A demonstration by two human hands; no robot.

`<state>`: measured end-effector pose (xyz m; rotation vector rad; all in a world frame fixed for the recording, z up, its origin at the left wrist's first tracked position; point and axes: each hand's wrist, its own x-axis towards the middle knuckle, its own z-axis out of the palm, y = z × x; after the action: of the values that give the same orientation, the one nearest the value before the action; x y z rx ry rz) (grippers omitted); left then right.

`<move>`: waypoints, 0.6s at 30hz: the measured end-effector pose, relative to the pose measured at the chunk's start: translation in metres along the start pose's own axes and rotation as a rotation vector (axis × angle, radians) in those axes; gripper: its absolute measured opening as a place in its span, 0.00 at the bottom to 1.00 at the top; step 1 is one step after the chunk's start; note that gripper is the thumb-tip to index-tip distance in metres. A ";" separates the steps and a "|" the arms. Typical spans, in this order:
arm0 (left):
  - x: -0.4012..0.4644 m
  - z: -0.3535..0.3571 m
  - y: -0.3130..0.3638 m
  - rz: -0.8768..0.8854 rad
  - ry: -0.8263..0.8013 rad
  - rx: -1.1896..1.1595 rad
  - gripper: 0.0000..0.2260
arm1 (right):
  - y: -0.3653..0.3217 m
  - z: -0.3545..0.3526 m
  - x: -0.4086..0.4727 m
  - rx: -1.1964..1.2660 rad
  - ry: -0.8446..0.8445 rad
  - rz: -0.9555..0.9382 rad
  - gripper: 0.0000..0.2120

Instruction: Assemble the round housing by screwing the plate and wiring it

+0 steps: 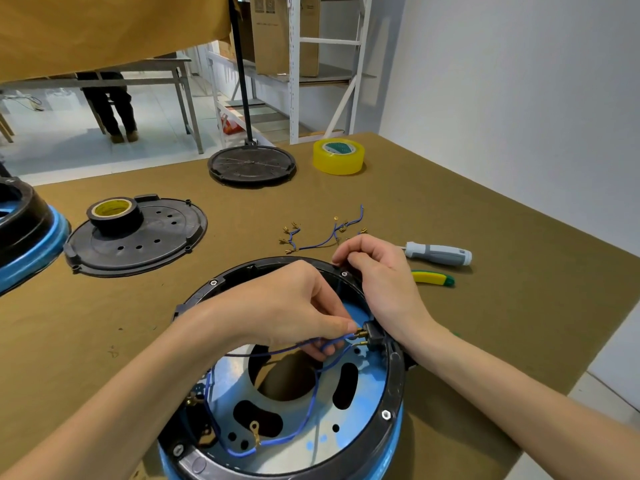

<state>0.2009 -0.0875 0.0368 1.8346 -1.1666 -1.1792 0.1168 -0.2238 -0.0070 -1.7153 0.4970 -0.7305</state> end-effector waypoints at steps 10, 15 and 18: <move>0.002 0.003 -0.003 0.070 0.050 0.025 0.12 | -0.002 0.001 0.000 0.017 0.008 0.009 0.17; -0.003 0.002 -0.004 0.118 0.083 0.082 0.07 | -0.007 0.001 -0.002 0.050 0.005 0.018 0.16; -0.008 -0.001 -0.004 0.138 0.098 0.154 0.05 | -0.009 0.001 -0.004 0.048 0.010 0.019 0.16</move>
<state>0.2018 -0.0786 0.0363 1.8684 -1.3362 -0.9342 0.1142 -0.2185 0.0007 -1.6615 0.4979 -0.7319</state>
